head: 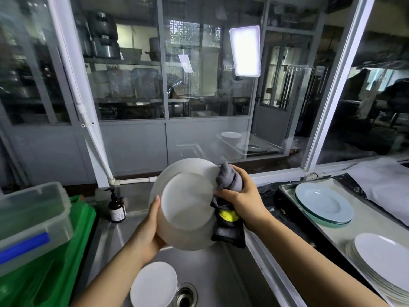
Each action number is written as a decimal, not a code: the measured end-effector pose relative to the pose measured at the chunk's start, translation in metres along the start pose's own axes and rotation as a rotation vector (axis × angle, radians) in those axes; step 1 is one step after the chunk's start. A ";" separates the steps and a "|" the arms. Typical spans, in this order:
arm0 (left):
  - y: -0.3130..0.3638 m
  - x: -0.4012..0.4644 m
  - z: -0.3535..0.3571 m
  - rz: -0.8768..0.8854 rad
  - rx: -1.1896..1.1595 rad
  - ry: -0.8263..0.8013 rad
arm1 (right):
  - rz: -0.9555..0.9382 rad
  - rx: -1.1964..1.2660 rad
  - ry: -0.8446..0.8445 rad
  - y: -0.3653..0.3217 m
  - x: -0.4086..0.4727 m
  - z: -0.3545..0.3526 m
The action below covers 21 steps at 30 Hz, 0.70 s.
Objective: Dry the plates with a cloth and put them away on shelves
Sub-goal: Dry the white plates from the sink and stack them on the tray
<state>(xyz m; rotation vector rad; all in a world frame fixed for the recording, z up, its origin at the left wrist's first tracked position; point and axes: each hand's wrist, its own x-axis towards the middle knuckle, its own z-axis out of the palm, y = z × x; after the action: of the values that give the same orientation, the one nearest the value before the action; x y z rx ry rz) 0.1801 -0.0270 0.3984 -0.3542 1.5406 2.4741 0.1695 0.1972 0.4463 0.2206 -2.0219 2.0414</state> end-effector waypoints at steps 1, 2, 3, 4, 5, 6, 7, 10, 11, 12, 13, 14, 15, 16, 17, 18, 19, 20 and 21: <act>-0.003 0.002 -0.001 -0.004 0.022 0.023 | -0.020 0.004 0.001 -0.001 -0.003 0.001; -0.007 0.004 -0.001 -0.005 0.044 0.036 | -0.038 -0.004 0.004 -0.001 -0.006 0.002; -0.010 0.006 -0.001 -0.009 0.070 0.046 | -0.059 -0.021 0.007 -0.001 -0.009 0.002; -0.012 0.006 -0.001 -0.011 0.098 0.058 | -0.088 -0.048 0.011 -0.001 -0.013 0.002; -0.015 0.007 -0.001 -0.021 0.134 0.079 | -0.128 -0.092 0.015 0.000 -0.016 0.002; -0.017 0.008 -0.001 -0.042 0.179 0.087 | -0.171 -0.160 0.015 0.000 -0.020 0.003; -0.019 0.007 0.000 -0.076 0.244 0.082 | -0.214 -0.253 0.011 0.000 -0.024 0.003; -0.021 0.008 0.003 -0.204 0.335 0.045 | -0.381 -0.666 -0.093 0.003 -0.039 0.008; -0.020 0.007 0.004 -0.251 0.272 -0.013 | -0.462 -0.833 -0.156 0.007 -0.044 0.009; -0.018 0.007 0.007 -0.295 0.188 -0.105 | -0.544 -0.971 -0.217 0.013 -0.049 0.009; -0.015 0.006 0.008 -0.337 0.126 -0.188 | -0.615 -1.058 -0.266 0.020 -0.055 0.010; -0.013 0.004 0.009 -0.365 0.090 -0.237 | -0.660 -1.103 -0.300 0.026 -0.060 0.010; -0.013 0.001 0.009 -0.374 0.070 -0.254 | -0.686 -1.120 -0.318 0.031 -0.066 0.010; -0.014 0.001 0.008 -0.371 0.057 -0.256 | -0.702 -1.122 -0.330 0.035 -0.072 0.010; -0.016 0.000 0.006 -0.360 0.045 -0.243 | -0.715 -1.113 -0.351 0.039 -0.077 0.010; -0.019 -0.002 0.004 -0.345 0.037 -0.238 | -0.716 -1.089 -0.387 0.042 -0.081 0.010; -0.023 -0.003 -0.001 -0.334 0.025 -0.226 | -0.686 -1.039 -0.432 0.044 -0.086 0.010; -0.026 -0.003 -0.006 -0.336 0.010 -0.229 | -0.622 -0.965 -0.475 0.045 -0.090 0.009; -0.029 -0.005 -0.009 -0.351 -0.003 -0.226 | -0.534 -0.882 -0.509 0.045 -0.092 0.007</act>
<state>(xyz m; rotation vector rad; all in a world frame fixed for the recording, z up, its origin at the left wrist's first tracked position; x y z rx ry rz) 0.1943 -0.0230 0.3716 -0.3031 1.2634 2.1617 0.2441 0.1836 0.3765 1.0184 -2.5531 0.7134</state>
